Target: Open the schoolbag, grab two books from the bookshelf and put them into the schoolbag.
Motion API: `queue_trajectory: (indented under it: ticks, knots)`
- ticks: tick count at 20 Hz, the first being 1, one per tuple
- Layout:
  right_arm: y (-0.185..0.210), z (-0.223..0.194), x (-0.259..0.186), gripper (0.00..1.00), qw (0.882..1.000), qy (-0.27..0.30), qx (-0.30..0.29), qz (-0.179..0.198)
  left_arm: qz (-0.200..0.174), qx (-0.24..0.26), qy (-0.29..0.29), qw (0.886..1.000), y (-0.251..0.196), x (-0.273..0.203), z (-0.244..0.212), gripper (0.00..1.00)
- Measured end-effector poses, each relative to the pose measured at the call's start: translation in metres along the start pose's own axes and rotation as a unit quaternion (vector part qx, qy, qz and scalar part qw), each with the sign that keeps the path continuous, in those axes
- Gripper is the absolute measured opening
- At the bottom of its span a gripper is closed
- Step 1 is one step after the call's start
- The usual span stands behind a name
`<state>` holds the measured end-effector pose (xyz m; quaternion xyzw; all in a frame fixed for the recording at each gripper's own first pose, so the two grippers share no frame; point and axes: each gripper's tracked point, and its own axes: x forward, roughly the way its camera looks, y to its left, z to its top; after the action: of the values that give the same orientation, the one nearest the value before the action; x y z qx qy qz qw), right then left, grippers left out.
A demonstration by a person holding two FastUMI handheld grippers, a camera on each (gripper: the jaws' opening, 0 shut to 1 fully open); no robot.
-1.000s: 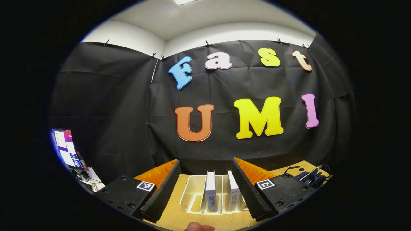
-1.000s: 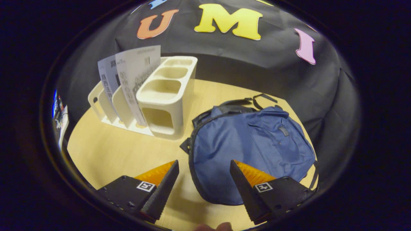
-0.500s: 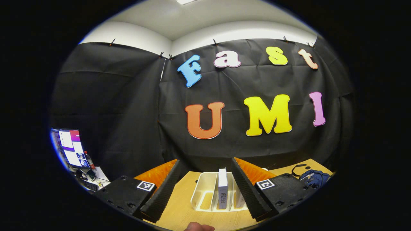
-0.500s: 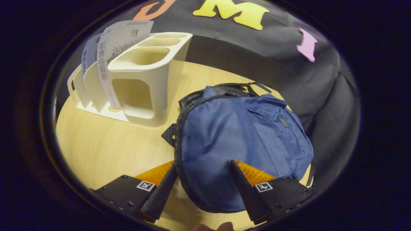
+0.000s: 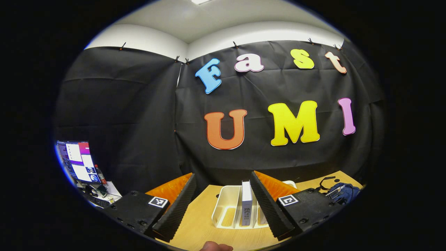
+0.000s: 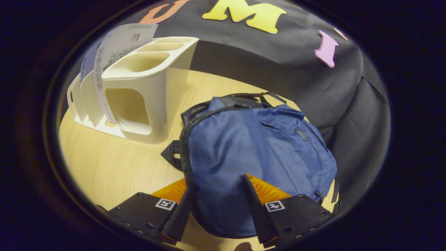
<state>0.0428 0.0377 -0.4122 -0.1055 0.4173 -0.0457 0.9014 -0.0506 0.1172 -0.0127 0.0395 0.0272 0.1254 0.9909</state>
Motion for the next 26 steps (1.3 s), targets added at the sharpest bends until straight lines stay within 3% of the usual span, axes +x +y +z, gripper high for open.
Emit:
queue_trajectory:
  ticks: [1,3,4,7,10,18,26]
  knots:
    - [0.003,0.0,-0.001,0.74,1.0,0.001,0.003,0.012,0.0,-0.001,0.0,1.0,0.0,0.0,0.0,0.98]
    - [0.009,0.002,-0.003,0.54,1.0,0.001,-0.001,0.027,0.001,-0.002,0.002,1.0,0.0,0.0,-0.002,0.98]
    - [0.009,0.005,-0.008,0.31,0.999,0.0,-0.004,0.032,0.0,-0.003,0.003,1.0,0.0,-0.001,-0.003,0.98]
    - [0.009,0.007,-0.012,0.06,0.999,0.001,-0.014,0.051,0.002,-0.004,0.005,1.0,-0.001,-0.001,-0.006,0.98]
    - [0.005,0.01,-0.018,0.0,0.997,0.002,-0.005,0.078,0.002,-0.006,0.009,1.0,-0.003,-0.001,-0.008,0.98]
    - [-0.028,0.046,-0.067,0.0,0.992,-0.037,0.027,0.12,-0.014,-0.01,0.015,1.0,-0.024,0.008,-0.013,0.99]
    - [-0.123,0.081,-0.111,0.0,0.99,-0.078,0.064,0.098,-0.054,-0.042,0.053,0.996,-0.069,0.048,-0.017,0.99]
